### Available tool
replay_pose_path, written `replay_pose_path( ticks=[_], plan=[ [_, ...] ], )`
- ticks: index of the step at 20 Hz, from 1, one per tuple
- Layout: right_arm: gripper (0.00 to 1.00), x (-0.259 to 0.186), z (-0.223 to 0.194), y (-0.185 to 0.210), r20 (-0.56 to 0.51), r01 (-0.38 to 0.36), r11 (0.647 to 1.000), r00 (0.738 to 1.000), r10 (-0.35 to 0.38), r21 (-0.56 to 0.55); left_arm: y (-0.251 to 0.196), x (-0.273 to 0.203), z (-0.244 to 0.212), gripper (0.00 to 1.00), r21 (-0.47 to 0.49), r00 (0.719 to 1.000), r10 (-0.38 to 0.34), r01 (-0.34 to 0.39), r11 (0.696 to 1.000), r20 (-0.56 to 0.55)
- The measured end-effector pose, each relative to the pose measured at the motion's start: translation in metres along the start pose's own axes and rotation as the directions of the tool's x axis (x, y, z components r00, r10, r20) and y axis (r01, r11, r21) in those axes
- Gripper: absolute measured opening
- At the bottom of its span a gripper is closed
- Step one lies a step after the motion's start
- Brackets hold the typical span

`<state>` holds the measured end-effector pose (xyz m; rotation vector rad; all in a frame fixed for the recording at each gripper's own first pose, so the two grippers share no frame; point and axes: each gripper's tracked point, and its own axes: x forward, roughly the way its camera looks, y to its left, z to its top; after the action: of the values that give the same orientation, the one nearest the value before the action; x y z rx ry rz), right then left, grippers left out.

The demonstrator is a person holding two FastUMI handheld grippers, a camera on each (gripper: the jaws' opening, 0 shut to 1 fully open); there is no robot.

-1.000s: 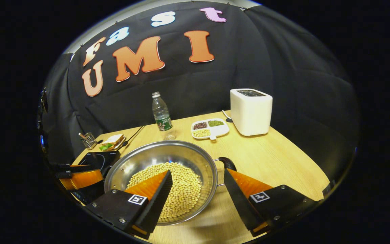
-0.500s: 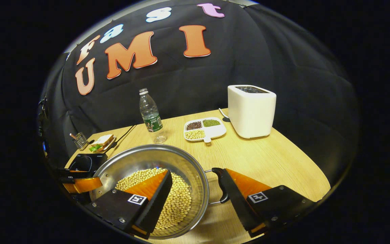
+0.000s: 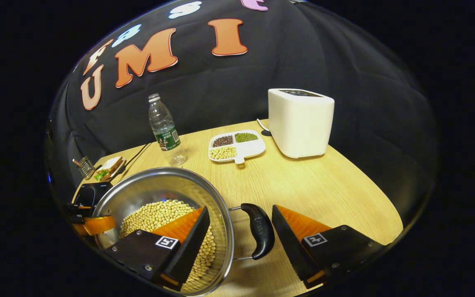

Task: First push the handle of the pot to place it horizontally, then grasp the pot with both hands and set it on the induction cooktop.

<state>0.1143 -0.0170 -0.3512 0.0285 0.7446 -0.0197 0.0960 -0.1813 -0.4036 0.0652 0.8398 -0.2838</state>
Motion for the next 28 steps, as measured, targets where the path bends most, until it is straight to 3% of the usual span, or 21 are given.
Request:
replay_pose_path(
  ticks=[1, 3, 6, 9, 12, 13, 17, 28],
  plan=[
    [0.94, 0.003, -0.003, -0.001, -0.016, 0.001, 1.0, 1.0, -0.001, 0.008, 0.007, 0.003, 0.0, 0.94, -0.001, 1.0, 0.025, -0.025, 1.0, -0.003],
    [0.9, 0.011, -0.013, -0.003, -0.056, 0.002, 1.0, 0.998, -0.001, 0.017, 0.012, 0.005, -0.002, 0.74, -0.019, 0.999, 0.04, -0.041, 0.999, -0.02],
    [0.78, 0.011, -0.018, 0.002, -0.082, -0.017, 0.999, 0.996, 0.021, 0.049, 0.011, 0.004, -0.001, 0.72, -0.023, 0.997, 0.056, -0.057, 0.998, -0.043],
    [0.69, 0.004, -0.022, -0.004, -0.091, -0.012, 0.998, 0.996, 0.017, 0.056, 0.012, 0.003, -0.003, 0.64, -0.033, 0.995, 0.078, -0.08, 0.996, -0.055],
    [0.62, -0.012, -0.016, -0.002, -0.078, -0.011, 0.998, 0.997, 0.016, 0.063, 0.008, -0.009, -0.007, 0.63, -0.054, 0.995, 0.071, -0.075, 0.996, -0.071],
    [0.66, -0.019, -0.012, -0.001, -0.064, -0.015, 0.998, 0.998, 0.019, 0.067, 0.009, -0.012, -0.004, 0.63, -0.06, 0.996, 0.072, -0.076, 0.995, -0.058],
    [0.66, -0.044, 0.006, 0.019, -0.029, -0.048, 0.995, 0.998, 0.051, 0.083, 0.021, -0.048, 0.015, 0.62, -0.067, 0.996, 0.088, -0.088, 0.994, -0.001],
    [0.65, -0.078, 0.02, 0.135, -0.018, -0.176, 0.983, 0.984, 0.177, 0.049, 0.113, -0.133, 0.012, 0.62, -0.137, 0.982, 0.188, -0.183, 0.974, 0.028]
  ],
)
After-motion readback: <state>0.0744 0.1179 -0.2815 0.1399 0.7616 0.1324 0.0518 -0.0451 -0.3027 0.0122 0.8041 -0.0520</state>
